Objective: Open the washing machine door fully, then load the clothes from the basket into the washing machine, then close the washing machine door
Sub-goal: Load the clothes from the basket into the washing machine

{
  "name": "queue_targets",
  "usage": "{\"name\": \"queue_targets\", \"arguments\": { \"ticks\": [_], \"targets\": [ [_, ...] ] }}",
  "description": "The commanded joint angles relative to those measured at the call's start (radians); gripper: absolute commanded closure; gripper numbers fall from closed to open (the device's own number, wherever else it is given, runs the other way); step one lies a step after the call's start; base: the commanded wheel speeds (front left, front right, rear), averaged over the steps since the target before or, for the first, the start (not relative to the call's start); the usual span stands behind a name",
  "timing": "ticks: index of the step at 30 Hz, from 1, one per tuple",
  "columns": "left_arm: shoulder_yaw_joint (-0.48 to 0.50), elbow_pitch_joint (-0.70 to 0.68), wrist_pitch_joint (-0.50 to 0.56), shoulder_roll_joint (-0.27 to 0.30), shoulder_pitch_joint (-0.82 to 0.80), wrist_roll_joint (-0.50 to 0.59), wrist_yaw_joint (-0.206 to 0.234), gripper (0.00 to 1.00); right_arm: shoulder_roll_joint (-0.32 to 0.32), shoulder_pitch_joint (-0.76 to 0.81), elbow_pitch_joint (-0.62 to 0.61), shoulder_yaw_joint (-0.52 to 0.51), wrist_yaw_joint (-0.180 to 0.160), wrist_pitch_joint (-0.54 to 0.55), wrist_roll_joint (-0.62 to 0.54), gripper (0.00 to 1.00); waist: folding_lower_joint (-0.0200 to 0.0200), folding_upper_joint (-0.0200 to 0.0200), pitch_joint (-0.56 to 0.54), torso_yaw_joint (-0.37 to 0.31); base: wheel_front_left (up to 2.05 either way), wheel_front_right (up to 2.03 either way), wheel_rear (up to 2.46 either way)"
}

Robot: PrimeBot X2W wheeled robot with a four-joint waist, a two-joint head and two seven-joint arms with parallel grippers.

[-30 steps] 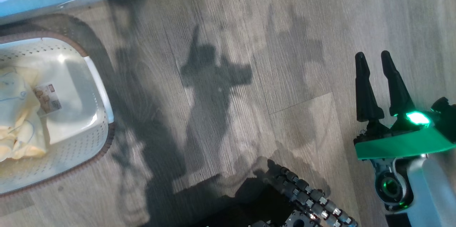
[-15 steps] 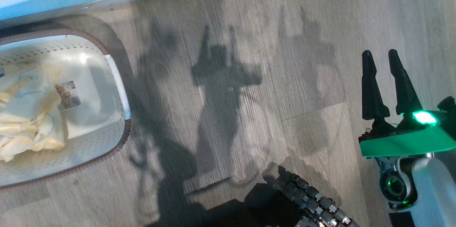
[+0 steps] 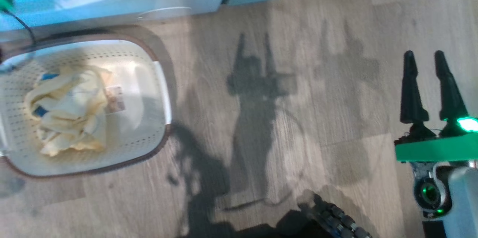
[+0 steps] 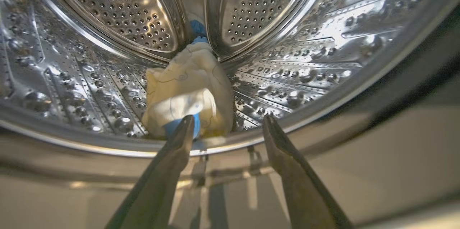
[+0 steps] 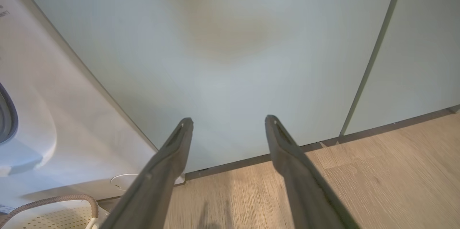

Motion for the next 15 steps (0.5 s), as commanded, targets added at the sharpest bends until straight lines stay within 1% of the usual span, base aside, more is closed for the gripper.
{"name": "queue_targets", "arguments": {
  "ticks": [1, 8, 15],
  "targets": [
    [0.048, -0.036, -0.008, 0.045, 0.01, 0.002, 0.01, 0.0, -0.012, 0.037, -0.029, 0.008, -0.003, -0.007, -0.006, 0.0, 0.0001, -0.0001, -0.028, 0.03, 0.0, 0.0, 0.0],
    [0.086, -0.285, -0.083, 0.008, 0.27, -0.004, 0.126, 0.0, -0.012, 0.063, -0.033, -0.028, -0.003, -0.007, -0.074, 0.0, 0.0001, -0.0001, -0.096, 0.109, 0.0, 0.0, 0.0],
    [0.108, -0.442, -0.164, -0.032, 0.523, 0.02, 0.233, 0.0, -0.012, 0.092, -0.029, -0.048, -0.003, -0.007, -0.144, 0.0, 0.0001, -0.0001, -0.186, 0.169, 0.0, 0.0, 0.0]
  ]
}}
